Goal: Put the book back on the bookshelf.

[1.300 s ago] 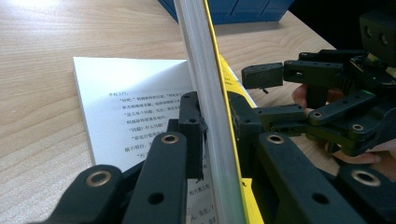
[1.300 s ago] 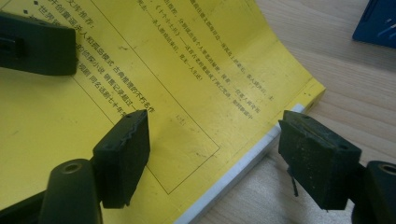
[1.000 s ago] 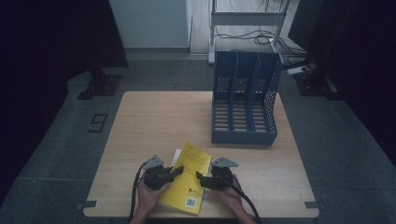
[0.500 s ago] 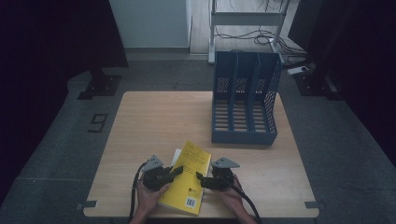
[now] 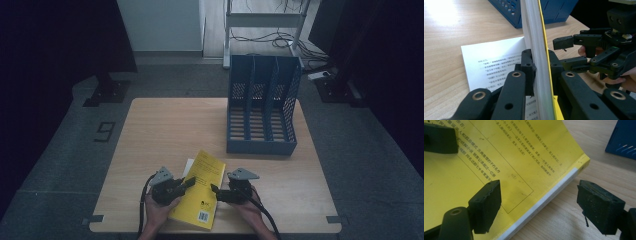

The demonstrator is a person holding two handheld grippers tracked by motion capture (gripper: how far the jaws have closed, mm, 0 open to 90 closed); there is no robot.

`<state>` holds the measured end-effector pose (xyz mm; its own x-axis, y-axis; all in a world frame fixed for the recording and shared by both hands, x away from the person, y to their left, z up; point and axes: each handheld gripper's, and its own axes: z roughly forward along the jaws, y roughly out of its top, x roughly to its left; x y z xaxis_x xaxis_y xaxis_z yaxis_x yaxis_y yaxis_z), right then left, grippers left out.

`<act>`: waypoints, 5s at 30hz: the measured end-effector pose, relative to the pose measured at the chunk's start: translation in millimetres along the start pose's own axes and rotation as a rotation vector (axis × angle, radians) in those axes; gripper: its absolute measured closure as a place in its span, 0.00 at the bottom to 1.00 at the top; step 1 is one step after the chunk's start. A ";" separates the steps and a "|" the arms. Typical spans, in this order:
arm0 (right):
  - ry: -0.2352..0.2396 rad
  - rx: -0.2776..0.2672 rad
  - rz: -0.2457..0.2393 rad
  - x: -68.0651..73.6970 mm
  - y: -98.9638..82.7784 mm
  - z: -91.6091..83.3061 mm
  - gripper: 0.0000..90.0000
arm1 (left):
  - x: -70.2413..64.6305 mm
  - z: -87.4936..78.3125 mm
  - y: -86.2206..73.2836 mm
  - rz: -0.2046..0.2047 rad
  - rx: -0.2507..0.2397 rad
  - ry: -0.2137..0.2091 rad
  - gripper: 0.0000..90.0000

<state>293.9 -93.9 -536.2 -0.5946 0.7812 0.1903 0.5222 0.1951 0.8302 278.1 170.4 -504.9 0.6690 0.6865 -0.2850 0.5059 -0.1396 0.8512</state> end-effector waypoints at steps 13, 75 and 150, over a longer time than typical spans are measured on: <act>0.011 -0.042 0.018 -5.4 6.2 -8.4 0.21 | -5.9 -6.4 3.4 0.020 -0.033 -0.004 0.90; 0.123 -0.061 -0.025 -2.0 10.9 -12.6 0.17 | -9.9 -18.5 7.6 0.047 -0.101 -0.101 0.91; 0.205 -0.356 -0.261 17.3 31.9 -75.5 0.74 | -3.9 -23.2 9.0 0.037 -0.121 -0.174 0.88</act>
<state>254.1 -118.9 -466.9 -0.8044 0.5937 0.0218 0.1193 0.1255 0.9849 267.4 183.0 -486.0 0.7752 0.5477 -0.3149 0.4170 -0.0692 0.9062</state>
